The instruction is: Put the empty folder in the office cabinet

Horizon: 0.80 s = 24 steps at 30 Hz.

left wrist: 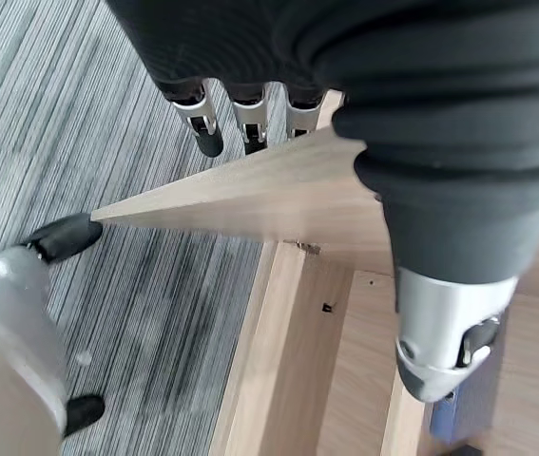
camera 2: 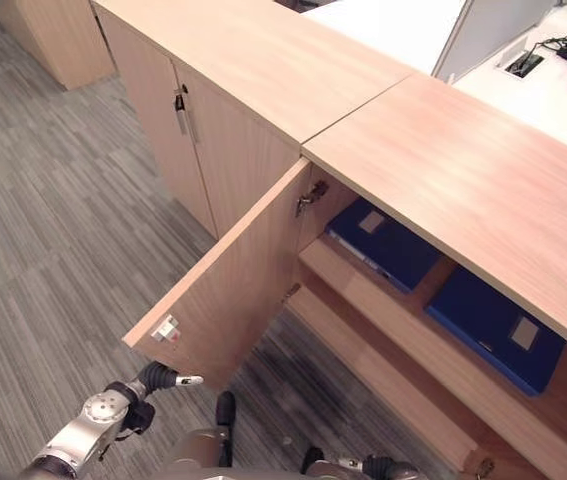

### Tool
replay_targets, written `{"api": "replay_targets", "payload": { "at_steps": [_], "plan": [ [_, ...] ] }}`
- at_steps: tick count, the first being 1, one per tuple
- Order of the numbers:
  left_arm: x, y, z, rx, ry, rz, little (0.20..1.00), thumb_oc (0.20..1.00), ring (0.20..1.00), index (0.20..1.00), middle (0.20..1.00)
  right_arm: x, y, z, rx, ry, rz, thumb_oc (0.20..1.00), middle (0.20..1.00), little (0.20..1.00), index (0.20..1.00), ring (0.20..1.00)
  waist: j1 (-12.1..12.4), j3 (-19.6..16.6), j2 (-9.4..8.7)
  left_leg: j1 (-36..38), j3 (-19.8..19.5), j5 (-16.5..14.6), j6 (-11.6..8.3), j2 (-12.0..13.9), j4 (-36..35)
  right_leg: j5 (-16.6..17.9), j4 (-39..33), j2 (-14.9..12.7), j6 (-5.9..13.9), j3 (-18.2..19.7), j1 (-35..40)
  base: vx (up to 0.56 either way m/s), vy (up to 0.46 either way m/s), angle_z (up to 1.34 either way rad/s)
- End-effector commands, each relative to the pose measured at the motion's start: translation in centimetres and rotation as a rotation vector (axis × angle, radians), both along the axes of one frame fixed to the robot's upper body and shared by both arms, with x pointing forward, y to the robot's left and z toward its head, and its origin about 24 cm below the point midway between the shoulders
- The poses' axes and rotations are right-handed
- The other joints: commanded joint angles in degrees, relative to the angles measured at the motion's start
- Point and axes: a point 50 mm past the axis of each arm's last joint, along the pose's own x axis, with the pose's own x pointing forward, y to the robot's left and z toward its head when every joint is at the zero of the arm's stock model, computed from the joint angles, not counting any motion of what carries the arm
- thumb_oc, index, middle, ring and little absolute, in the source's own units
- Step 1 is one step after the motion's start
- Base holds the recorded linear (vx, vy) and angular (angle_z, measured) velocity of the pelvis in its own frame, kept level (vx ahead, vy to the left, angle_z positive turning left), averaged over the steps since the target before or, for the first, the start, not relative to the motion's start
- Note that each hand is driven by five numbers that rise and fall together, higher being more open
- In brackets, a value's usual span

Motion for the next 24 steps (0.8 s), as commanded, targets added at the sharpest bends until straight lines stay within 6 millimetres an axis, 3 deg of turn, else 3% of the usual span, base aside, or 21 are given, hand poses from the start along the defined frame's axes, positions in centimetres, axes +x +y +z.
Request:
{"api": "replay_targets", "payload": {
  "at_steps": [1,6,12,18,24],
  "plan": [
    [2.5,-2.0,2.6,-0.087,-0.151,-0.052,1.000,1.000,1.000,1.000,1.000,1.6,-0.2,0.4,-0.013,-0.049,0.005,1.000,1.000,1.000,1.000,1.000,-0.67,1.82,-2.93,-3.05,-5.19,-4.23,1.13,-3.03,4.06,0.55,-0.22,-1.83,0.75,0.50,-0.41,-0.04,-0.051,0.19],
    [2.1,-1.9,2.3,-0.086,-0.137,-0.040,1.000,1.000,1.000,1.000,1.000,1.2,0.3,0.2,-0.001,-0.037,0.025,1.000,1.000,1.000,1.000,1.000,-0.62,0.91,-4.20,1.33,-8.65,-10.43,1.95,-4.55,8.25,1.35,-1.16,-1.03,-0.51,1.51,-0.75,-0.01,-0.052,-0.07],
    [1.2,-2.2,1.8,-0.078,-0.110,-0.067,1.000,1.000,1.000,1.000,1.000,0.3,1.1,-0.2,0.015,-0.008,0.055,1.000,1.000,1.000,1.000,1.000,-0.45,-0.48,-4.18,3.35,-13.83,-12.66,2.78,-7.65,8.64,3.28,-3.04,1.59,-0.87,4.44,-0.64,0.01,-0.014,-0.26],
    [1.5,-3.1,1.9,-0.088,-0.107,-0.103,1.000,1.000,1.000,1.000,1.000,0.9,1.6,-0.2,0.025,-0.030,0.044,1.000,1.000,1.000,1.000,1.000,-1.20,-1.58,-4.26,4.25,-10.09,-12.02,2.93,-6.82,5.86,5.60,-7.97,2.58,-0.70,4.29,-0.02,-0.04,0.035,-0.09],
    [1.4,-3.8,1.7,-0.102,-0.099,-0.133,1.000,1.000,1.000,1.000,1.000,0.0,2.4,-0.6,0.046,-0.006,0.047,1.000,1.000,1.000,1.000,1.000,-2.33,-3.26,-4.15,7.99,-8.29,-12.29,3.71,-7.05,1.53,7.62,-10.57,2.60,0.39,5.65,1.25,-0.01,0.055,-0.21]
  ]
}}
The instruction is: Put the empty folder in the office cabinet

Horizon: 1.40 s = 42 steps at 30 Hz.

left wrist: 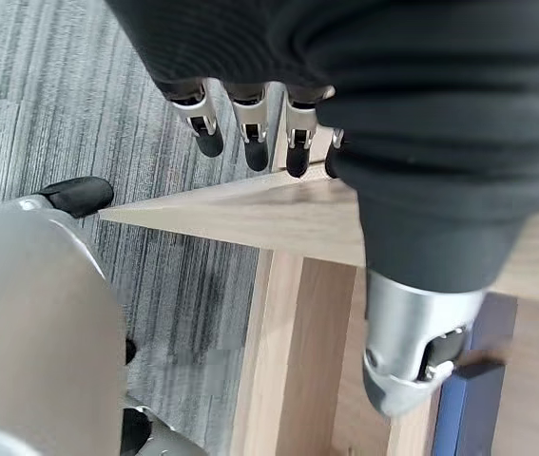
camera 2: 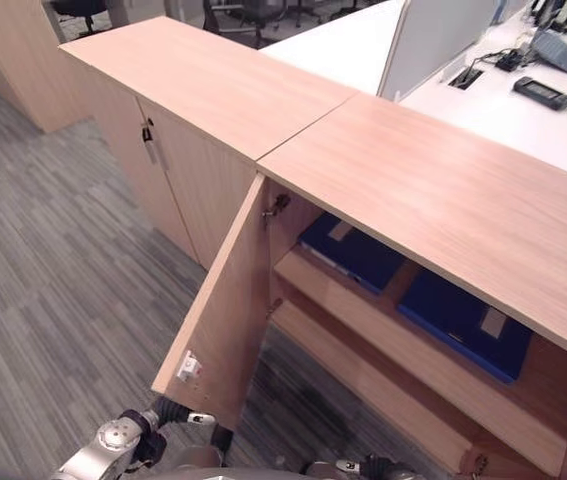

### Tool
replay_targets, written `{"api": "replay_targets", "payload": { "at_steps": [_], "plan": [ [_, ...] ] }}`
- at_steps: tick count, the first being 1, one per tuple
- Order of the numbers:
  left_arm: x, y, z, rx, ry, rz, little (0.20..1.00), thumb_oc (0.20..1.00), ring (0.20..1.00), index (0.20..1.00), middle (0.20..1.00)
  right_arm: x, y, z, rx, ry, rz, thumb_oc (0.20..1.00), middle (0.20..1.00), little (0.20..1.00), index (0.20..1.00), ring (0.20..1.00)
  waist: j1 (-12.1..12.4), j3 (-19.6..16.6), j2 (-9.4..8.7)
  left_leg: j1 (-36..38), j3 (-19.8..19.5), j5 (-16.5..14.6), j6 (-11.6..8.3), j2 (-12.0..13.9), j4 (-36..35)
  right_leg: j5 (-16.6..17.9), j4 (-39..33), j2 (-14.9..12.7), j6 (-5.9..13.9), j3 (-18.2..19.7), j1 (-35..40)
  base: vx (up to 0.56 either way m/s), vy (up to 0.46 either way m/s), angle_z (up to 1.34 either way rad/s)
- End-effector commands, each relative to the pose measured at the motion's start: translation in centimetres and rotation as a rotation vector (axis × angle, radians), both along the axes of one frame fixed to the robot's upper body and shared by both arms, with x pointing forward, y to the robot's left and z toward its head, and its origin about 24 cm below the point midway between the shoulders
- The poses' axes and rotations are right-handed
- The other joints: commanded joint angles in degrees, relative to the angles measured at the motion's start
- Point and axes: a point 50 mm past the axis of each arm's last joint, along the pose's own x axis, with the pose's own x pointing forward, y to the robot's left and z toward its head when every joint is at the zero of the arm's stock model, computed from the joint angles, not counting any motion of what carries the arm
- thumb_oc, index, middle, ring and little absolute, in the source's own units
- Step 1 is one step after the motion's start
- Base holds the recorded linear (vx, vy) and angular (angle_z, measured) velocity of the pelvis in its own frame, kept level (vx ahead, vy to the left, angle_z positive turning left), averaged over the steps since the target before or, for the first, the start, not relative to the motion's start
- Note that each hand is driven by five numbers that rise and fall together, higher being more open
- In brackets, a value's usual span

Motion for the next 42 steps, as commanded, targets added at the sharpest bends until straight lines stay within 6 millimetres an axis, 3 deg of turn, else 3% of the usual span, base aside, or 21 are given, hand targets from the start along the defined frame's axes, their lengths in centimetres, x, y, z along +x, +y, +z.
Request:
{"api": "replay_targets", "payload": {
  "at_steps": [1,7,10,14,15,16,22,23,25,30,33,35,37,39,42],
  "plan": [
    [5.4,-2.5,4.1,-0.116,-0.255,-0.055,1.000,1.000,1.000,1.000,1.000,1.1,0.8,0.1,0.023,-0.032,0.028,1.000,1.000,1.000,1.000,1.000,-1.20,1.83,-2.43,2.82,0.16,-9.22,3.71,-4.85,3.45,10.88,-16.40,2.64,0.86,-1.08,3.52,-0.02,0.032,-0.22],
    [5.5,-3.1,4.2,-0.132,-0.260,-0.073,1.000,1.000,1.000,1.000,1.000,0.0,1.4,-0.3,0.039,-0.001,0.032,1.000,1.000,1.000,1.000,1.000,-2.07,0.81,-2.13,5.11,2.09,-10.19,4.26,-5.16,2.80,11.65,-17.07,2.70,1.35,0.91,4.38,-0.01,0.029,-0.26],
    [6.0,-4.8,5.1,-0.180,-0.283,-0.144,1.000,1.000,1.000,1.000,1.000,-0.5,1.6,-0.4,0.044,0.021,0.047,1.000,1.000,1.000,1.000,1.000,-2.87,0.25,-1.80,5.84,3.11,-10.39,4.42,-5.18,2.44,11.88,-17.42,2.72,1.53,1.71,4.68,0.00,0.011,-0.22],
    [7.0,-10.0,8.4,-0.339,-0.340,-0.407,1.000,1.000,1.000,1.000,1.000,-0.8,1.9,-0.5,0.044,0.037,0.078,1.000,1.000,1.000,1.000,1.000,-4.33,-0.28,-1.26,6.82,3.80,-10.39,4.53,-5.05,1.50,11.97,-17.67,2.72,1.75,2.03,5.09,0.01,0.014,-0.10],
    [7.1,-13.6,11.6,-0.504,-0.369,-0.571,1.000,1.000,1.000,1.000,1.000,-1.0,2.0,-0.6,0.042,0.054,0.123,1.000,1.000,1.000,1.000,1.000,-5.46,-0.75,-0.84,7.46,4.44,-10.33,4.57,-5.09,0.82,12.22,-17.84,2.66,1.99,2.38,5.32,0.02,0.026,-0.08],
    [7.1,-13.6,11.7,-0.505,-0.368,-0.571,1.000,1.000,1.000,1.000,1.000,-1.0,2.0,-0.6,0.043,0.053,0.122,1.000,1.000,1.000,1.000,1.000,-5.37,-0.69,-0.85,7.51,4.46,-10.32,4.58,-5.08,0.77,12.22,-17.85,2.67,1.99,2.41,5.34,0.02,0.026,-0.13],
    [7.0,-19.0,17.1,-0.812,-0.383,-0.673,1.000,1.000,1.000,1.000,1.000,-0.7,2.6,-0.6,0.041,0.064,0.228,1.000,1.000,1.000,1.000,1.000,-6.82,-1.26,-0.79,8.53,5.14,-10.04,4.61,-5.09,-0.29,12.47,-17.93,2.71,2.00,3.27,5.72,0.02,0.009,-0.10],
    [7.0,-19.0,17.1,-0.812,-0.383,-0.673,1.000,1.000,1.000,1.000,1.000,-0.7,2.6,-0.6,0.041,0.064,0.228,1.000,1.000,1.000,1.000,1.000,-6.82,-1.26,-0.79,8.53,5.14,-10.04,4.61,-5.09,-0.29,12.47,-17.93,2.71,2.00,3.27,5.72,0.02,0.005,-0.04],
    [7.2,-20.4,19.6,-0.854,-0.458,-0.717,1.000,1.000,1.000,1.000,1.000,-0.4,2.9,-0.6,0.035,0.057,0.240,1.000,1.000,1.000,1.000,1.000,-7.09,-1.39,-0.81,8.90,4.93,-9.88,4.50,-5.03,-0.85,12.39,-18.06,2.68,2.09,3.15,5.98,0.01,0.003,0.02],
    [7.7,-21.1,21.7,-0.815,-0.594,-0.780,1.000,1.000,1.000,1.000,1.000,-0.9,3.5,-0.8,0.051,0.052,0.250,1.000,1.000,1.000,1.000,1.000,-7.31,-1.39,-1.22,8.55,4.67,-9.25,4.43,-5.20,-0.96,12.53,-17.88,2.48,2.04,2.96,5.80,0.00,-0.002,0.04],
    [8.3,-21.3,21.7,-0.783,-0.618,-0.778,1.000,1.000,1.000,1.000,1.000,-0.6,3.5,-0.7,0.049,0.049,0.220,1.000,1.000,1.000,1.000,1.000,-7.28,-1.38,-1.07,8.72,4.36,-9.16,4.36,-5.18,-1.22,12.44,-17.94,2.44,2.04,2.72,5.99,0.04,-0.009,0.13],
    [9.4,-20.3,20.7,-0.734,-0.624,-0.693,1.000,1.000,1.000,1.000,1.000,-0.1,3.5,-0.7,0.043,0.044,0.182,1.000,1.000,1.000,1.000,1.000,-6.64,-1.39,-0.96,8.88,3.96,-9.15,4.30,-5.20,-1.21,12.28,-18.05,2.37,2.01,2.28,6.32,0.02,-0.023,0.07],
    [10.2,-18.6,19.3,-0.636,-0.637,-0.633,1.000,1.000,1.000,1.000,1.000,-0.2,3.6,-0.7,0.053,0.041,0.149,1.000,1.000,1.000,1.000,1.000,-6.14,-1.27,-0.97,8.92,3.64,-9.28,4.22,-5.16,-0.94,12.14,-18.13,2.37,1.96,2.09,6.47,0.00,-0.031,0.13],
    [11.0,-15.8,16.4,-0.482,-0.623,-0.538,1.000,1.000,1.000,1.000,1.000,-0.2,3.4,-0.7,0.059,0.035,0.104,1.000,1.000,1.000,1.000,1.000,-5.46,-0.96,-1.05,8.78,3.18,-9.37,4.17,-5.13,-0.47,11.93,-18.13,2.39,1.80,1.91,6.64,0.01,-0.042,0.06],
    [9.4,-11.0,11.2,-0.425,-0.421,-0.384,1.000,1.000,1.000,1.000,1.000,0.0,2.3,-0.5,0.053,0.033,0.063,1.000,1.000,1.000,1.000,1.000,-4.40,-0.52,-0.91,8.82,2.67,-9.93,3.97,-5.05,0.36,11.30,-18.01,2.50,1.68,1.60,7.20,0.02,-0.044,0.12]
  ]
}}
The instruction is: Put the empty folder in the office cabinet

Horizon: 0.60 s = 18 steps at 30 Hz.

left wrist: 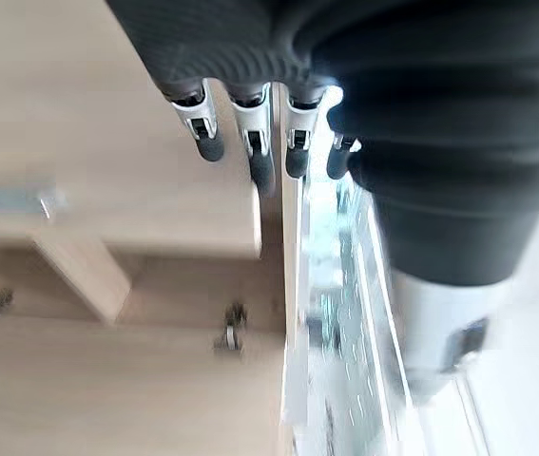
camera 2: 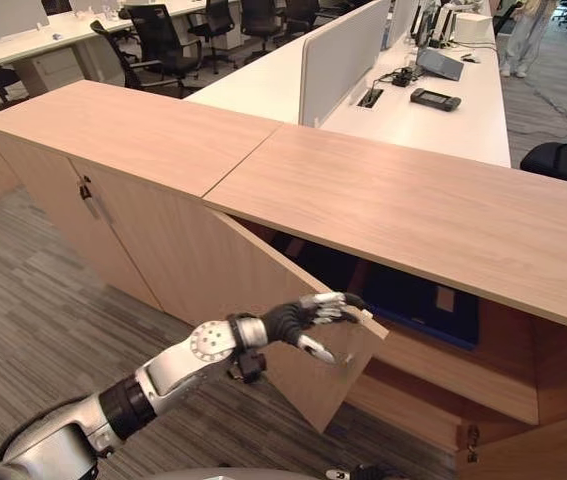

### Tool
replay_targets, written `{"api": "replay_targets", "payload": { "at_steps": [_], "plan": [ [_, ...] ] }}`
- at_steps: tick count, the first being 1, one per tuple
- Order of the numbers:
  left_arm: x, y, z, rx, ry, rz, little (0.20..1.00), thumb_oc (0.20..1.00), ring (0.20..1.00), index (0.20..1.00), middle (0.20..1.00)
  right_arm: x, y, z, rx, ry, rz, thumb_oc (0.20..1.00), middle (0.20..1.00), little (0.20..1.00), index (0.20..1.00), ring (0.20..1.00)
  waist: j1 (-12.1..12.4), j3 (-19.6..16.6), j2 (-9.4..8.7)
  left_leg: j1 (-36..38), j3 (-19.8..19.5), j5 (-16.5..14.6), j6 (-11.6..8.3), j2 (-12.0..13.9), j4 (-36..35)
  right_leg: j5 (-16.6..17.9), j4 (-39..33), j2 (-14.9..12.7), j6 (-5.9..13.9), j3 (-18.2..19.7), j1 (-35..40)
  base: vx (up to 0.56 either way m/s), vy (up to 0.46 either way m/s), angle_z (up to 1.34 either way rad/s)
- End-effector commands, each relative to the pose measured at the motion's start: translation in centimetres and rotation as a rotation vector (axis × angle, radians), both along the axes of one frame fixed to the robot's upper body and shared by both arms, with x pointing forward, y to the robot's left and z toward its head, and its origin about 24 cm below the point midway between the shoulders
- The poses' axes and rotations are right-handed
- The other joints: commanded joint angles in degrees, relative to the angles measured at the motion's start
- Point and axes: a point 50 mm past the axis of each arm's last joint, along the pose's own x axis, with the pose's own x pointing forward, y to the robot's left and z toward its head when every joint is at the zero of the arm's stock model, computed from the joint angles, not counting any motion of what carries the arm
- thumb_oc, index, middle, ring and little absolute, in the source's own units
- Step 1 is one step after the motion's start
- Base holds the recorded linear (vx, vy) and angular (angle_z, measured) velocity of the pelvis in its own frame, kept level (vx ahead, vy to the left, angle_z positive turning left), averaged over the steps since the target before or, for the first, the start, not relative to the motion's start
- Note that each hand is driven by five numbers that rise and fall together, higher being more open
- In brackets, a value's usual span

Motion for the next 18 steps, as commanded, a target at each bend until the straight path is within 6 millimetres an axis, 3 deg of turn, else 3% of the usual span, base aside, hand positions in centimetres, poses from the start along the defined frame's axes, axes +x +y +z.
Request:
{"api": "replay_targets", "payload": {
  "at_steps": [1,2,5,7,9,14,15,18],
  "plan": [
    [-4.1,9.7,-4.3,0.227,0.256,-0.003,1.000,1.000,1.000,1.000,1.000,-2.0,-0.6,-0.2,0.009,0.075,-0.025,1.000,1.000,1.000,1.000,1.000,2.18,2.36,-1.50,0.76,-2.08,-9.77,2.66,-4.21,6.08,3.18,1.21,2.63,-1.62,-1.85,-4.56,0.05,-0.030,0.07],
    [-4.2,9.8,-4.3,0.228,0.259,-0.001,1.000,1.000,1.000,1.000,1.000,-2.1,-0.6,-0.2,0.010,0.078,-0.023,1.000,1.000,1.000,1.000,1.000,2.11,2.23,-1.48,1.09,-2.14,-10.27,2.64,-4.08,5.99,2.79,1.19,2.76,-1.59,-1.81,-4.28,0.00,0.000,0.00],
    [-7.9,13.4,-6.2,0.220,0.474,0.021,1.000,1.000,1.000,1.000,1.000,-2.8,-1.2,-0.1,0.005,0.106,-0.021,1.000,1.000,1.000,1.000,1.000,2.63,2.11,-0.99,1.44,-2.68,-10.11,2.50,-3.89,6.05,2.18,2.48,2.70,-1.95,-1.85,-4.31,0.02,-0.017,0.01],
    [-8.5,14.2,-6.5,0.212,0.514,0.031,1.000,1.000,1.000,1.000,1.000,-2.9,-1.3,-0.1,0.007,0.108,-0.033,1.000,1.000,1.000,1.000,1.000,2.82,1.95,-0.86,1.48,-2.93,-10.02,2.42,-3.88,6.16,1.89,2.84,2.68,-2.03,-2.04,-4.25,0.02,-0.027,0.15],
    [-10.3,16.2,-7.0,0.131,0.622,0.131,1.000,1.000,1.000,1.000,1.000,-3.5,-1.8,0.0,0.014,0.110,-0.094,1.000,1.000,1.000,1.000,1.000,3.64,1.79,-0.67,1.32,-4.22,-9.53,2.20,-4.00,6.60,1.31,3.64,2.61,-2.45,-2.87,-4.04,0.01,-0.048,0.22],
    [-11.0,18.1,-8.1,-0.092,0.709,0.376,1.000,1.000,1.000,1.000,1.000,-2.7,-2.5,0.2,0.016,0.070,-0.164,1.000,1.000,1.000,1.000,1.000,4.72,1.73,-0.92,0.81,-5.55,-9.04,1.69,-3.88,7.69,0.79,3.92,2.83,-3.03,-3.65,-3.61,-0.02,-0.059,0.21],
    [-11.0,19.2,-8.8,-0.186,0.716,0.520,1.000,1.000,1.000,1.000,1.000,-2.7,-3.0,0.4,0.018,0.061,-0.194,1.000,1.000,1.000,1.000,1.000,5.23,1.91,-1.24,0.20,-5.83,-9.02,1.44,-3.71,8.87,0.55,3.92,3.02,-3.36,-3.69,-3.44,-0.04,-0.060,0.13],
    [-11.3,20.5,-9.6,-0.183,0.710,0.631,1.000,1.000,1.000,1.000,1.000,-2.1,-3.3,0.6,0.021,0.035,-0.207,1.000,1.000,1.000,1.000,1.000,5.39,2.20,-1.39,-0.62,-5.79,-9.33,1.26,-3.57,10.78,0.34,4.15,3.21,-3.72,-3.55,-3.43,-0.06,-0.051,0.03]
  ]
}}
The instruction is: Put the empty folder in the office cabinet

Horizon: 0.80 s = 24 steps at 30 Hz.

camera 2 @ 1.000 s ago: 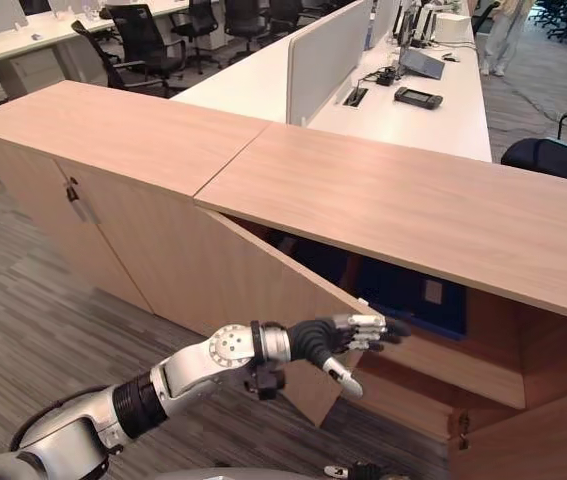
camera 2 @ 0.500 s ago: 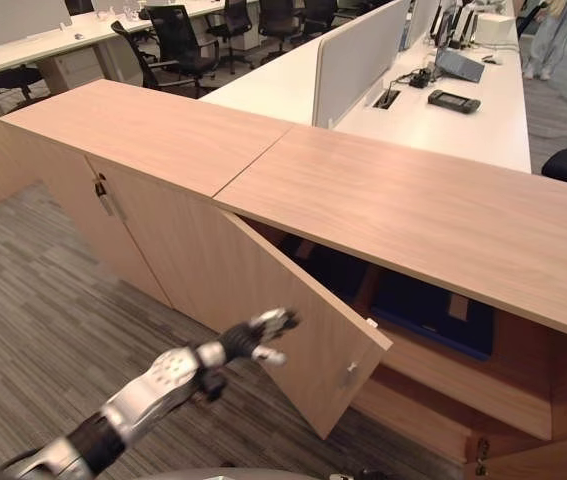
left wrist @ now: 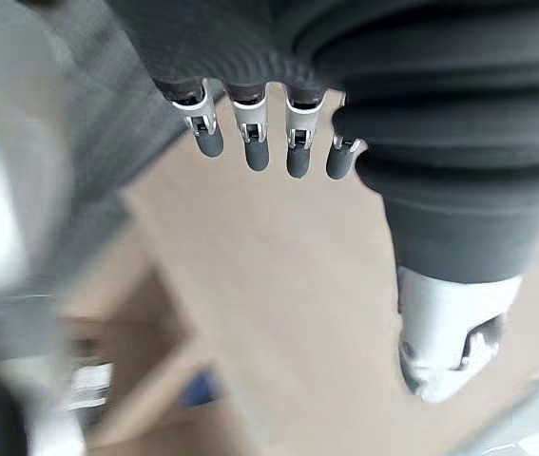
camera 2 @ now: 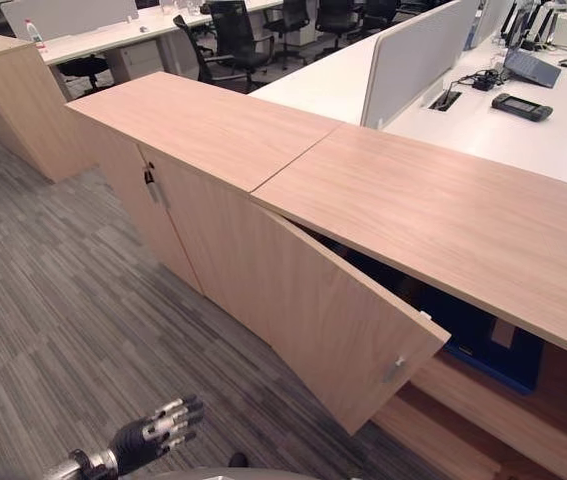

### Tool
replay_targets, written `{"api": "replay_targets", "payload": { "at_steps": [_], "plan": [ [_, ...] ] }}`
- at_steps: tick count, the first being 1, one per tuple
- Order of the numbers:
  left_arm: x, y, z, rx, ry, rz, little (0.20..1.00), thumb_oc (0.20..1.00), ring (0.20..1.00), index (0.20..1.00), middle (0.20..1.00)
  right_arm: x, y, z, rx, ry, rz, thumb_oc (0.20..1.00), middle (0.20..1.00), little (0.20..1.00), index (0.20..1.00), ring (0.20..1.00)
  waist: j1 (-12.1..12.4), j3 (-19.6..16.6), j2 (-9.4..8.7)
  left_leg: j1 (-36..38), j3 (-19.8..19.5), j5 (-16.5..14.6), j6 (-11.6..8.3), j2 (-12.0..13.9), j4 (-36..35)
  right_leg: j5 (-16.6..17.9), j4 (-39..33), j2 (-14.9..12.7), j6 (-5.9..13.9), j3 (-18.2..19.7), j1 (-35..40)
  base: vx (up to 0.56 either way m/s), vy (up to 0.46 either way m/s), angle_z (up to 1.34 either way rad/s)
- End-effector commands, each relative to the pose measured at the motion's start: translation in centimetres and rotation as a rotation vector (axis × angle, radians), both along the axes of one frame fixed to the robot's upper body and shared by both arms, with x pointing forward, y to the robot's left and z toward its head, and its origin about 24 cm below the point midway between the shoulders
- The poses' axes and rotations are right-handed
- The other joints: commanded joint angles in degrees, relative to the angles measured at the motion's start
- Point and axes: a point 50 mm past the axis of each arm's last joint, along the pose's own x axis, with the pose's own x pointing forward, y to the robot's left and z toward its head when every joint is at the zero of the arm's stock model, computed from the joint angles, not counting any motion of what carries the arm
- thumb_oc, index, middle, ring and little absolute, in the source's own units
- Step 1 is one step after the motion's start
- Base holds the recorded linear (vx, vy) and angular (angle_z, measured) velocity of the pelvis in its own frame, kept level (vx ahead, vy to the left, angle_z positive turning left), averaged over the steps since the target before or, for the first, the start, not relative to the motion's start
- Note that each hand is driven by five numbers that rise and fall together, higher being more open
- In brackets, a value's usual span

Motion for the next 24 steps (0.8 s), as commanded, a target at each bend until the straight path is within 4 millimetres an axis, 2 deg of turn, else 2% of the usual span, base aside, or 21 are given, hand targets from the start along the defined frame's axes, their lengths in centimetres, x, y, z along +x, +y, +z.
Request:
{"api": "replay_targets", "payload": {
  "at_steps": [1,4,7,8,9,13,15,17,19,22,23,24],
  "plan": [
    [1.7,2.5,0.9,0.144,-0.061,-0.006,1.000,1.000,1.000,1.000,1.000,0.8,-0.3,0.2,0.002,-0.012,0.001,1.000,1.000,1.000,1.000,1.000,-0.78,0.39,-3.05,-3.12,-1.33,-8.83,1.87,-3.49,12.38,3.27,0.91,3.03,-2.93,0.52,-5.89,-0.09,-0.031,0.03],
    [-0.9,3.5,-1.6,0.320,0.114,-0.152,1.000,1.000,1.000,1.000,1.000,1.6,-1.0,0.5,-0.025,-0.013,0.044,1.000,1.000,1.000,1.000,1.000,-1.00,1.47,-2.41,-6.16,-1.71,-9.40,1.92,-3.77,19.44,3.21,2.18,3.61,-3.57,2.59,-6.77,-0.10,0.015,-0.14],
    [-4.7,3.9,-4.7,0.454,0.334,-0.277,1.000,1.000,1.000,1.000,1.000,2.6,-1.6,0.8,-0.054,-0.024,0.089,1.000,1.000,1.000,1.000,1.000,-1.71,2.19,-1.50,-8.18,-4.33,-7.37,1.61,-3.21,22.35,2.92,4.24,3.73,-3.43,5.30,-8.44,-0.06,0.121,-0.62],
    [-7.0,3.8,-6.5,0.515,0.476,-0.273,1.000,1.000,1.000,1.000,1.000,2.6,-1.9,1.0,-0.062,-0.022,0.088,1.000,1.000,1.000,1.000,1.000,-1.65,1.99,-1.62,-8.71,-6.73,-6.47,1.32,-3.28,20.58,2.94,5.07,3.47,-2.98,6.91,-9.58,-0.02,0.110,-1.12],
    [-7.0,3.7,-6.5,0.515,0.475,-0.273,1.000,1.000,1.000,1.000,1.000,2.6,-2.0,1.0,-0.063,-0.023,0.088,1.000,1.000,1.000,1.000,1.000,-1.64,2.02,-1.58,-8.66,-6.71,-6.41,1.32,-3.29,20.47,2.93,5.10,3.45,-2.98,6.93,-9.60,0.01,0.110,-0.84],
    [-8.6,3.0,-8.5,0.610,0.685,-0.119,1.000,1.000,1.000,1.000,1.000,2.7,-3.2,1.4,-0.078,-0.016,0.086,1.000,1.000,1.000,1.000,1.000,-1.68,1.38,-2.49,-9.06,-12.44,-7.08,0.44,-5.42,15.83,3.84,4.98,3.42,-2.02,10.25,-11.22,0.02,0.097,-0.11],
    [-10.5,2.1,-8.9,0.653,0.802,-0.184,1.000,1.000,1.000,1.000,1.000,3.1,-2.6,1.3,-0.065,-0.009,0.129,1.000,1.000,1.000,1.000,1.000,-2.43,0.14,-1.79,-6.85,-12.30,-7.88,0.57,-4.70,12.33,3.98,4.78,3.74,-1.49,11.92,-11.62,0.03,0.165,-0.49],
    [-11.1,1.1,-9.2,0.706,0.849,-0.257,1.000,1.000,1.000,1.000,1.000,3.1,-1.7,1.0,-0.055,-0.004,0.136,1.000,1.000,1.000,1.000,1.000,-3.18,-1.11,-1.46,-5.57,-10.79,-8.63,1.11,-4.59,11.54,4.60,4.48,2.71,-0.90,12.89,-11.77,0.04,0.229,-0.89],
    [-11.5,1.0,-9.2,0.770,0.888,-0.259,1.000,1.000,1.000,1.000,1.000,3.0,-0.7,0.6,-0.036,-0.004,0.129,1.000,1.000,1.000,1.000,1.000,-3.36,-1.96,-1.56,-4.25,-8.99,-9.67,1.98,-5.07,10.53,5.95,4.15,1.76,0.06,14.69,-12.37,-0.01,0.229,-0.79],
    [-10.4,0.1,-9.4,0.794,0.839,-0.321,1.000,1.000,1.000,1.000,1.000,2.9,0.4,0.3,-0.011,-0.006,0.130,1.000,1.000,1.000,1.000,1.000,-3.54,-2.40,-1.79,-3.67,-6.60,-10.90,3.51,-6.21,9.97,7.71,3.81,0.40,1.48,17.29,-14.42,-0.13,0.246,-0.57],
    [-8.6,-1.2,-9.7,0.814,0.731,-0.425,1.000,1.000,1.000,1.000,1.000,2.8,1.3,0.0,0.007,-0.005,0.139,1.000,1.000,1.000,1.000,1.000,-4.30,-2.21,-1.60,-3.69,-4.55,-11.76,4.68,-7.24,10.09,9.32,3.64,-0.91,2.63,18.54,-16.01,-0.16,0.246,-0.81],
    [-8.6,-1.2,-9.7,0.814,0.731,-0.426,1.000,1.000,1.000,1.000,1.000,2.7,1.3,0.0,0.006,-0.005,0.138,1.000,1.000,1.000,1.000,1.000,-4.17,-2.21,-1.60,-3.70,-4.44,-11.82,4.70,-7.23,10.15,9.33,3.64,-0.88,2.64,18.65,-16.03,-0.18,0.251,-0.91]
  ]
}}
